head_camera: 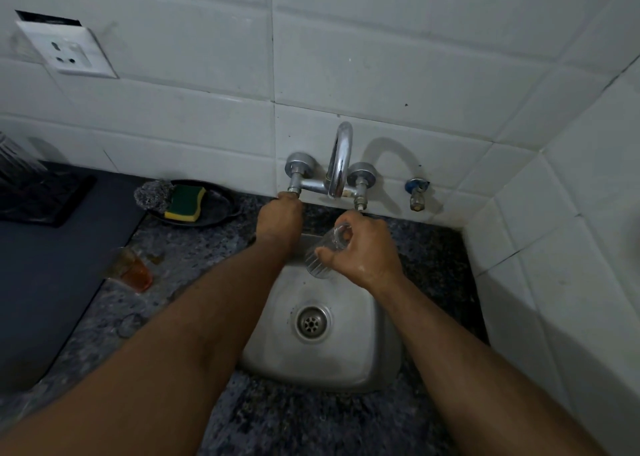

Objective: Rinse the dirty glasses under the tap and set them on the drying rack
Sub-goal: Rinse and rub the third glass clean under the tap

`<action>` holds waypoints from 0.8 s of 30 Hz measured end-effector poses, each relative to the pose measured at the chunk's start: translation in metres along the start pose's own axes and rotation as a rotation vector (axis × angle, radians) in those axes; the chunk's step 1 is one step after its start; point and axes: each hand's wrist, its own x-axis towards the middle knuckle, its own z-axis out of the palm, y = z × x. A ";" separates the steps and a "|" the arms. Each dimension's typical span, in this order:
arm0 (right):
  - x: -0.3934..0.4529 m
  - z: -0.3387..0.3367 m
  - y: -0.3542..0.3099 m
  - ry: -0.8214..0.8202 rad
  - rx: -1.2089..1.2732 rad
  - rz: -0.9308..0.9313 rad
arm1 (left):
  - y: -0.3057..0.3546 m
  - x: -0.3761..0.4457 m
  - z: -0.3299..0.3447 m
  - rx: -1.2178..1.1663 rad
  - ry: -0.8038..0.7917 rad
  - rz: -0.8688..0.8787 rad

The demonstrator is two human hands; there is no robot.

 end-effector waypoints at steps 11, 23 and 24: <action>-0.005 0.005 0.010 -0.030 -0.016 0.022 | -0.003 0.001 0.002 -0.013 0.016 -0.014; -0.022 0.009 0.009 -0.176 0.287 0.195 | -0.039 -0.069 -0.013 -0.259 -0.194 -0.079; -0.022 0.014 0.004 -0.204 0.308 0.201 | -0.051 -0.083 -0.012 -0.270 -0.225 -0.096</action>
